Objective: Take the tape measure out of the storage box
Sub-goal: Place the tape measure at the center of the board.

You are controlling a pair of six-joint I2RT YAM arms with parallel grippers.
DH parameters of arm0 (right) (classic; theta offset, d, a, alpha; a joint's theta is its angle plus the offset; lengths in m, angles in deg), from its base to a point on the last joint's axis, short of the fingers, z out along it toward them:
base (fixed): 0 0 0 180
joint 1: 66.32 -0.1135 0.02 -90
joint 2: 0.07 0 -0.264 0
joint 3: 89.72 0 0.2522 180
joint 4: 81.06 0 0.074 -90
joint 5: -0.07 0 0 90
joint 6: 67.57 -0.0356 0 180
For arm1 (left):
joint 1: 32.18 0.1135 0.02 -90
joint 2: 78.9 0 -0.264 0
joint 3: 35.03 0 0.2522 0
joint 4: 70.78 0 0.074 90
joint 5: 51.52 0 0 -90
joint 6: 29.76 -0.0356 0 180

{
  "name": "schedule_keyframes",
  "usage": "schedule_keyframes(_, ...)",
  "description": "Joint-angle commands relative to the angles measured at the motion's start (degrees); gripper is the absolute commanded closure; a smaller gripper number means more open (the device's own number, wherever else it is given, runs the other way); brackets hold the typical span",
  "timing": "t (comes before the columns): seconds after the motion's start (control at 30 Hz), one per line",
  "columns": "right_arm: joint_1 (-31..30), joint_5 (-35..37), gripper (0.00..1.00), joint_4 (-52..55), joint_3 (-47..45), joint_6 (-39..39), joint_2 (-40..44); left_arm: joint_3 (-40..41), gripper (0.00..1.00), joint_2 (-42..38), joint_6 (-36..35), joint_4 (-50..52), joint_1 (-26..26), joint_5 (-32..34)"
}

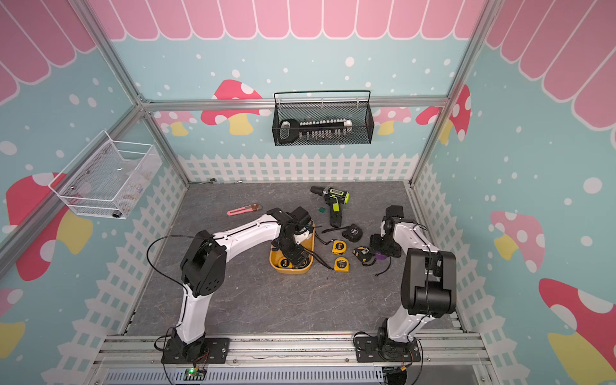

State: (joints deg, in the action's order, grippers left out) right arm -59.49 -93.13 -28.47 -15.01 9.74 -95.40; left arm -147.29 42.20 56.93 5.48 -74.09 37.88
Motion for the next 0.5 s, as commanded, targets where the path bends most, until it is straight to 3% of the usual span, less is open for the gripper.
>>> schedule_keyframes(0.0,1.32,1.67,0.32,-1.18,0.58,-0.14,-3.05,-0.09,0.02,2.84,-1.2,0.69,0.07,2.93)
schedule_keyframes(0.33,2.93,3.51,0.23,0.79,2.76,1.39,-5.0,0.28,0.01,3.07,5.36,-0.63,5.97,6.14)
schedule_keyframes(0.47,2.93,2.49,0.15,0.55,1.63,0.83,-5.2,-0.74,0.01,1.83,7.35,-1.76,8.31,7.65)
